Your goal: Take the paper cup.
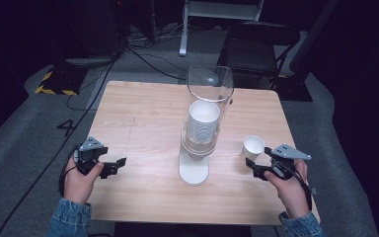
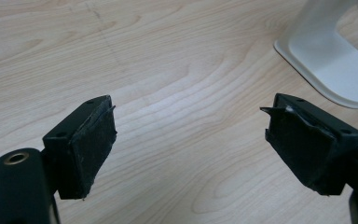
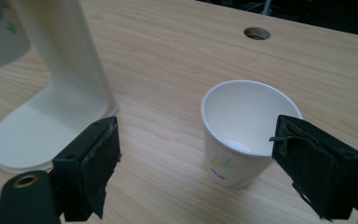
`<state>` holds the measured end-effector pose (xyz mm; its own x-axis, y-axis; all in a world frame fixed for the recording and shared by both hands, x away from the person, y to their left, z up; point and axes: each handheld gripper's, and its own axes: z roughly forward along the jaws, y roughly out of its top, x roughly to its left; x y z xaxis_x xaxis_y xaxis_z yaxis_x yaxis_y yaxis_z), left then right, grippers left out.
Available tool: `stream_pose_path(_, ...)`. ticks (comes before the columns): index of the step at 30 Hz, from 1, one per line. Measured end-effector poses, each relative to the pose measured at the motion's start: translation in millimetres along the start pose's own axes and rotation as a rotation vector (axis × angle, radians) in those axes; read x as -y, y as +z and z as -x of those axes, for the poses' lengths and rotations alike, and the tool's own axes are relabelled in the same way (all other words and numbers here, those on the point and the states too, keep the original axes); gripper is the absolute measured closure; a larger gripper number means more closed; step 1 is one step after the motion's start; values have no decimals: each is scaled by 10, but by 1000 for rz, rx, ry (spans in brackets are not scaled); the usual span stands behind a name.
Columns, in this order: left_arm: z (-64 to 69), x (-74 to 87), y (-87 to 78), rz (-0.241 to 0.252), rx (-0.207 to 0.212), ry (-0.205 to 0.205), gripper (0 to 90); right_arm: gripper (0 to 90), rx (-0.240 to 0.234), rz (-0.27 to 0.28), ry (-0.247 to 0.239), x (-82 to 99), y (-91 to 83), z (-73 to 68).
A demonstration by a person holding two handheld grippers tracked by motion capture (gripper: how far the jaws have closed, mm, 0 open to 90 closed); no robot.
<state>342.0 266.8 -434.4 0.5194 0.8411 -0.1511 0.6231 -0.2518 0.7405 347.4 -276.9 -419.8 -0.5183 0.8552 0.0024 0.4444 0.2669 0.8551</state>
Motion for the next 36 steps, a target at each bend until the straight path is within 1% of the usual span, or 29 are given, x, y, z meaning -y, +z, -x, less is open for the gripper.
stream_pose_path(2,66,16,16,-11,21,18,155,160,-25,1,-8,-20,-6,-62)
stream_pose_path(4,128,35,33,-9,32,33,154,163,-53,-6,-17,-38,1,-134)
stream_pose_path(5,164,44,42,-4,41,30,154,165,-67,-18,-21,-45,7,-167)
stream_pose_path(6,190,49,45,-1,53,36,154,167,-89,-33,-24,-48,16,-196)
stream_pose_path(8,247,61,52,11,81,43,154,187,-122,-54,-17,-48,40,-247)
stream_pose_path(10,301,68,48,10,103,52,154,193,-147,-70,-19,-42,66,-285)
stream_pose_path(11,321,70,44,3,112,63,154,193,-161,-76,-23,-37,82,-302)
stream_pose_path(14,381,85,57,-15,127,90,154,193,-196,-79,-40,-16,137,-356)
stream_pose_path(16,400,101,74,-20,127,101,154,193,-218,-80,-52,-2,170,-395)
stream_pose_path(17,410,112,89,-15,125,109,154,194,-227,-77,-62,6,189,-412)
stream_pose_path(18,415,128,104,-11,127,125,154,196,-234,-76,-68,16,207,-429)
stream_pose_path(19,417,147,124,-5,127,148,154,197,-240,-81,-67,27,225,-444)
stream_pose_path(21,425,190,166,0,129,164,156,198,-245,-88,-78,55,267,-469)
stream_pose_path(22,440,211,187,4,140,158,158,201,-248,-88,-83,69,286,-484)
stream_pose_path(24,475,247,218,0,147,164,159,203,-253,-82,-90,97,323,-518)
stream_pose_path(25,486,260,233,-7,143,176,159,203,-258,-75,-96,111,342,-538)
stream_pose_path(28,513,307,271,-23,136,177,158,203,-272,-53,-113,154,397,-597)
stream_pose_path(29,519,329,284,-26,131,177,158,202,-272,-46,-117,172,416,-614)
stream_pose_path(30,521,359,298,-27,118,188,157,200,-271,-39,-119,193,436,-629)
stream_pose_path(31,527,381,311,-31,116,186,156,198,-268,-29,-120,219,459,-643)
stream_pose_path(32,534,409,332,-39,122,183,156,198,-262,-23,-125,236,473,-648)
stream_pose_path(33,533,433,353,-42,126,191,154,197,-256,-23,-127,257,489,-656)
stream_pose_path(35,528,485,409,-50,150,198,154,196,-253,-18,-136,298,526,-664)
stream_pose_path(36,524,503,428,-59,156,203,154,196,-251,-26,-144,316,544,-663)
